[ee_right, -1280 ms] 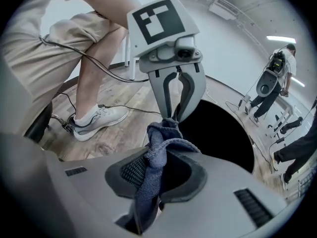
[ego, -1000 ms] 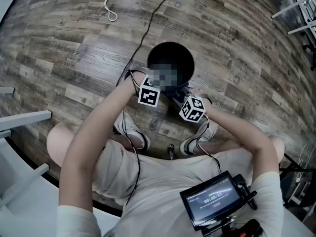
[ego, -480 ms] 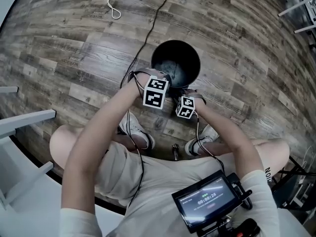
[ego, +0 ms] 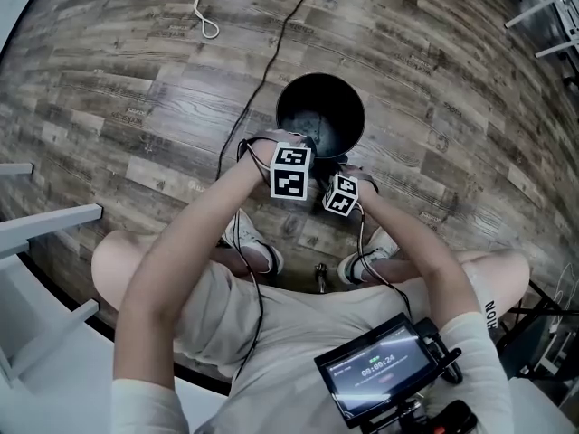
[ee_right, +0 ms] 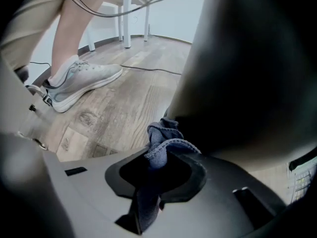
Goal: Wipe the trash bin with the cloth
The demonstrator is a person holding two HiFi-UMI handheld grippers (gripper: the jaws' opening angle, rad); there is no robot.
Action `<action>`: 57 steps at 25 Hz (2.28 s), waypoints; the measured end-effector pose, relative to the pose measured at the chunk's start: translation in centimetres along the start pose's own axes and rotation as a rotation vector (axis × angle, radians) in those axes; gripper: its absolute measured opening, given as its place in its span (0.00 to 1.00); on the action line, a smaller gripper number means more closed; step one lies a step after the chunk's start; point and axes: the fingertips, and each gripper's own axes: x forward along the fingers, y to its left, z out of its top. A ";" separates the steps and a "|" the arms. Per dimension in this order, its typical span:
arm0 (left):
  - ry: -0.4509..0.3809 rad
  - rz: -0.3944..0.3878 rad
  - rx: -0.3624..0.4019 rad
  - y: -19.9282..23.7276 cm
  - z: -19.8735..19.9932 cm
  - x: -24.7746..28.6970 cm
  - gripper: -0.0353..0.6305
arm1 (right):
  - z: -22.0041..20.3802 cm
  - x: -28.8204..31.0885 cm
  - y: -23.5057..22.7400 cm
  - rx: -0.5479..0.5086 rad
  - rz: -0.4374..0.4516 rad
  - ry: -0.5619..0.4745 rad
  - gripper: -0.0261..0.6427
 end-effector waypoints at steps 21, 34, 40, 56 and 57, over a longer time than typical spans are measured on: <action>0.116 0.084 0.167 1.4 -4.7 -0.9 0.22 | 9.7 -16.3 -2.0 0.047 -0.080 -0.247 0.15; 0.033 0.071 0.169 0.8 -2.9 -1.2 0.16 | 5.9 -8.6 -2.2 -0.047 -0.071 -0.149 0.15; -0.017 0.049 0.127 0.8 -2.1 -0.9 0.13 | 2.7 -1.4 -1.8 -0.083 -0.034 -0.025 0.15; -0.009 0.016 -0.051 1.1 -1.1 -0.6 0.12 | 1.3 -2.6 -0.4 -0.142 0.006 -0.005 0.15; -0.005 0.027 -0.075 1.1 -0.8 -0.5 0.12 | 1.3 -3.8 0.0 -0.180 0.014 -0.015 0.15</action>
